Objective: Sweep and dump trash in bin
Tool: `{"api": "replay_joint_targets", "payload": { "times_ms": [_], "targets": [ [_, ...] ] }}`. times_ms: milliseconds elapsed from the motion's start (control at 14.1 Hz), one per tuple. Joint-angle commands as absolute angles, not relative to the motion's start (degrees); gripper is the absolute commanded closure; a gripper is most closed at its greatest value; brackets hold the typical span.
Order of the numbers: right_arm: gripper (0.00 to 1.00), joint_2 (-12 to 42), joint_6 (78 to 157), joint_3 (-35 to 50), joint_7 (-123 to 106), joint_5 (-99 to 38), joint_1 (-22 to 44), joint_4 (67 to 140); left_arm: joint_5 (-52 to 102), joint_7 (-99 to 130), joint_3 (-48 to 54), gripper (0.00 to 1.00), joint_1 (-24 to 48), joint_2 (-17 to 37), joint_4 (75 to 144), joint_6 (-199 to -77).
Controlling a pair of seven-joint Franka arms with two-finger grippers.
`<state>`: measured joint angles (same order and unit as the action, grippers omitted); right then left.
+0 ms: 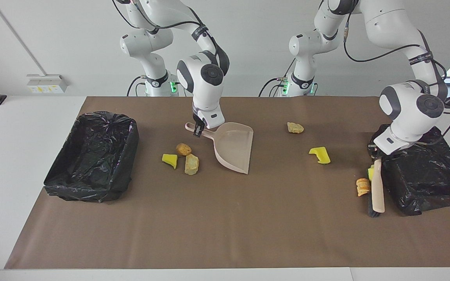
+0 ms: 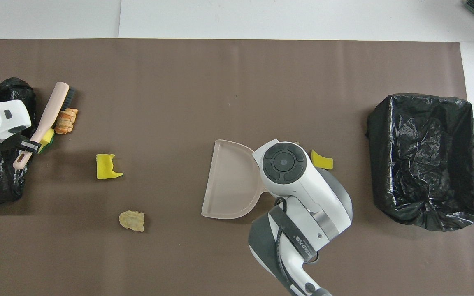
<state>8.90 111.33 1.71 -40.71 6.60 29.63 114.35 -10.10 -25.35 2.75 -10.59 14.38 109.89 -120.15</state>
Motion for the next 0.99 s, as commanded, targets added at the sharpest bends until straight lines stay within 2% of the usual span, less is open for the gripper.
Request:
{"api": "replay_joint_targets", "payload": {
  "times_ms": [0, 355, 781, 923],
  "targets": [
    [1.0, 8.4, 112.5, 2.0, -42.1, 7.7, 28.9, 115.0, -11.4, -24.8, 2.5, 1.0, -6.2, 11.8, 111.8, -114.5],
    [1.0, 8.4, 112.3, 2.0, -42.1, 7.6, 28.9, 115.0, -8.1, -21.6, 2.7, 1.0, 2.0, 9.8, 112.0, -103.1],
    [1.0, 8.4, 112.2, 1.9, -42.0, 7.7, 28.7, 115.0, 0.3, -1.3, 2.7, 1.0, 14.9, 2.9, 112.2, -101.8],
    [1.0, 8.4, 112.2, 2.0, -42.3, 7.5, 28.0, 115.4, 2.1, 4.0, 2.8, 1.0, 16.0, 0.5, 111.2, -100.4]
  ]
}}
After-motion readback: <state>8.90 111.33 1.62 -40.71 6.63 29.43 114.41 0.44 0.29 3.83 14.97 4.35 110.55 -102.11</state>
